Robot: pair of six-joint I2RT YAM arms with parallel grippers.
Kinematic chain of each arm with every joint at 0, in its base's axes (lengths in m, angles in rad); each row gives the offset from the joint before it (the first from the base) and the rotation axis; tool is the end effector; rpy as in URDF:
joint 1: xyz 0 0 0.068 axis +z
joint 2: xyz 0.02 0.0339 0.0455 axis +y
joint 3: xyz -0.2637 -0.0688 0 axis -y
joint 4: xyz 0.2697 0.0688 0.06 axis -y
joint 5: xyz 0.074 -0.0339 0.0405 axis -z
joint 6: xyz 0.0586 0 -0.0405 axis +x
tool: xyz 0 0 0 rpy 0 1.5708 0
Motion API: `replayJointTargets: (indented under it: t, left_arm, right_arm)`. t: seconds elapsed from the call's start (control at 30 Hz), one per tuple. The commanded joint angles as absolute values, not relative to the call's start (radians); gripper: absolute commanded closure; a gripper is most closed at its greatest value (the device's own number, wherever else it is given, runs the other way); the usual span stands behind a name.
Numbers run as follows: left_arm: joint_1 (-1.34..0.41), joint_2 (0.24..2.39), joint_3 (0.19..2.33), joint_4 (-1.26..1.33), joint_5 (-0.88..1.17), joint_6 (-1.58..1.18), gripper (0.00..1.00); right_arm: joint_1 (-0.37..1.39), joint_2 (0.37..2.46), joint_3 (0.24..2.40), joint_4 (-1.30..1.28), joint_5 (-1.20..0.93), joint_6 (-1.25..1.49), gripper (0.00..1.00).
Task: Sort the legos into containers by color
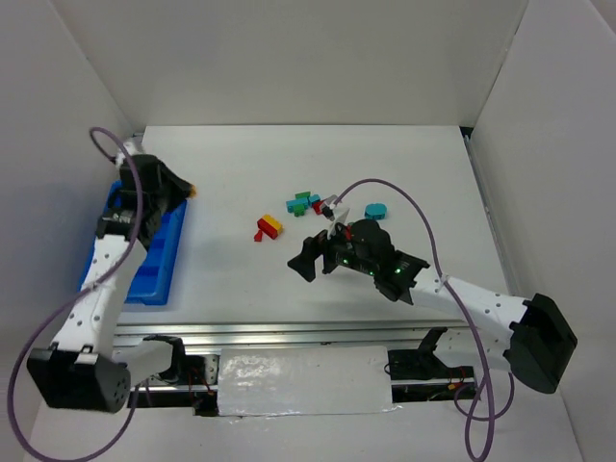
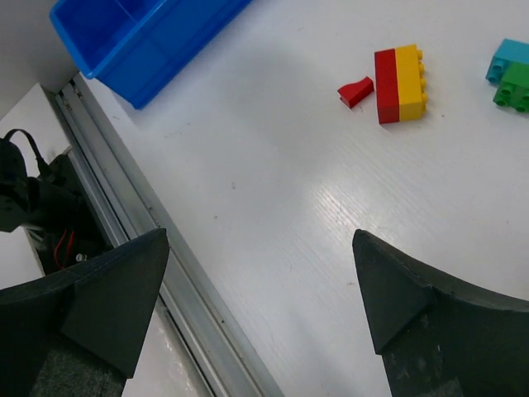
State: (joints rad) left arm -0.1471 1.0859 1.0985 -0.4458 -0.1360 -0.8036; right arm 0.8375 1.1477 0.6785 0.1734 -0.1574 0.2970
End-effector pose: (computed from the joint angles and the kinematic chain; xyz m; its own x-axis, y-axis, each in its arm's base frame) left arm 0.2839 -0.0340 0.3548 -0.3051 -0.6758 -0.6710 -0.2826 0.7371 -0.6139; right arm 0.1977 0.2332 0.2471 -0.4307 -0.0462 -0.9013 -0.7405 0.5890 0.3236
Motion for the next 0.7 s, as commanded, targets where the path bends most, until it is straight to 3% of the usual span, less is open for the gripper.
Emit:
replayJointTargets:
  t: [0.0, 0.33, 0.67]
  left_arm:
    - [0.067, 1.198, 1.204, -0.514, -0.307, -0.787, 1.0]
    - [0.245, 1.724, 1.497, -0.505, -0.457, -0.802, 1.0]
    - [0.311, 1.792, 1.508, -0.448, -0.377, -0.765, 1.0]
  right_arm:
    - [0.838, 1.077, 0.699, 0.103, -0.115, 0.33, 0.0]
    - [0.854, 0.879, 0.64, -0.043, -0.095, 0.399, 0.0]
    - [0.859, 0.782, 0.598, -0.114, -0.089, 0.411, 0.0]
